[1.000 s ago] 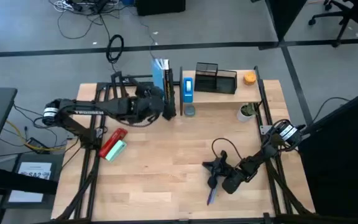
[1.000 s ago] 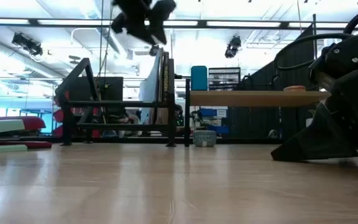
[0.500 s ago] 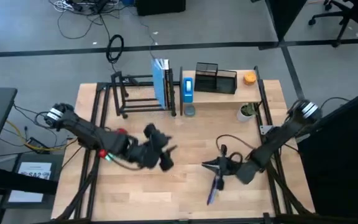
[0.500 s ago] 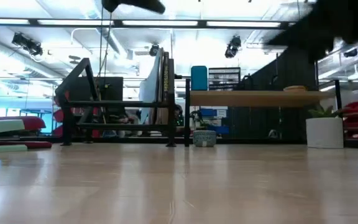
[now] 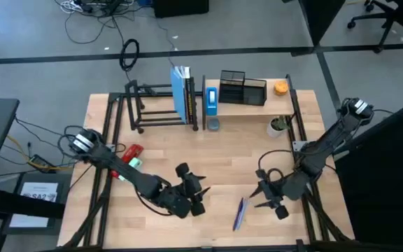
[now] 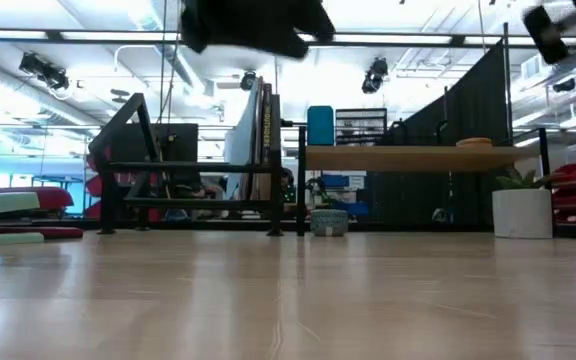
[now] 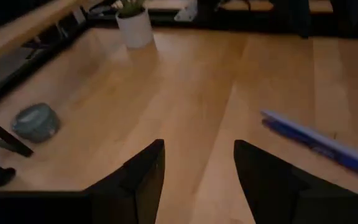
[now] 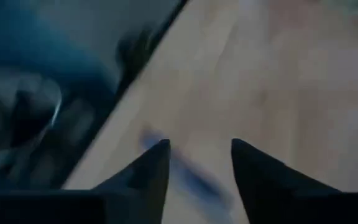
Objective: Stock shelves
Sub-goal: Put the purple ball pen into the pen organizer on the shelf
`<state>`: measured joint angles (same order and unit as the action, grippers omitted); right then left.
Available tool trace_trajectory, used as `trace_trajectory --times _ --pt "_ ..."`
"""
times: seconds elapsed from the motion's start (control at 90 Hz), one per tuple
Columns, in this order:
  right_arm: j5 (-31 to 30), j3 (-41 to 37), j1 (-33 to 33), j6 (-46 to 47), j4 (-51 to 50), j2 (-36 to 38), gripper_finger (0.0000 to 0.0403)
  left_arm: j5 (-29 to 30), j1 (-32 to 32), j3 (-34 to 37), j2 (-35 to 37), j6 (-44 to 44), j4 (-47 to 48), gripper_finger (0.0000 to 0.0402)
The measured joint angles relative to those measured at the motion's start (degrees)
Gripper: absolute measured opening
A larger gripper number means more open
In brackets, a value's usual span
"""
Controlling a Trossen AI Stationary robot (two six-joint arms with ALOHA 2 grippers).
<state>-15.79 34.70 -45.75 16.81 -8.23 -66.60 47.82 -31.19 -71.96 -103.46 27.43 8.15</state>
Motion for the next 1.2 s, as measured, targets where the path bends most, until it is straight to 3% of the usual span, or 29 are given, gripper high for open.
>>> trace_trajectory --times 0.189,0.444,0.622,0.789,0.978,1.2 --pt "0.5 0.0 0.1 -7.1 -2.6 -8.1 0.0172 0.0 0.0 0.0 -2.3 0.0 -4.5 0.0172" --pt "0.5 -0.2 2.0 -17.5 4.2 -21.3 0.0164 0.0 0.1 0.0 -2.7 0.2 -5.5 0.0172" --pt "1.1 -4.8 3.2 -16.5 22.3 -24.9 0.0162 0.0 0.2 0.0 -2.7 0.2 -6.3 0.0172" --pt "3.0 -10.1 4.1 -10.1 34.2 -27.1 0.0161 -0.1 1.2 0.0 -2.7 0.3 -7.4 0.0172" --pt "2.9 -11.9 3.9 -2.4 41.4 -29.4 0.0150 -0.1 1.9 0.0 -2.7 0.3 -7.5 0.0172" --pt "2.4 -9.2 3.8 -3.5 43.4 -33.8 0.0121 -0.1 2.0 0.0 -2.7 0.4 -7.5 0.0172"
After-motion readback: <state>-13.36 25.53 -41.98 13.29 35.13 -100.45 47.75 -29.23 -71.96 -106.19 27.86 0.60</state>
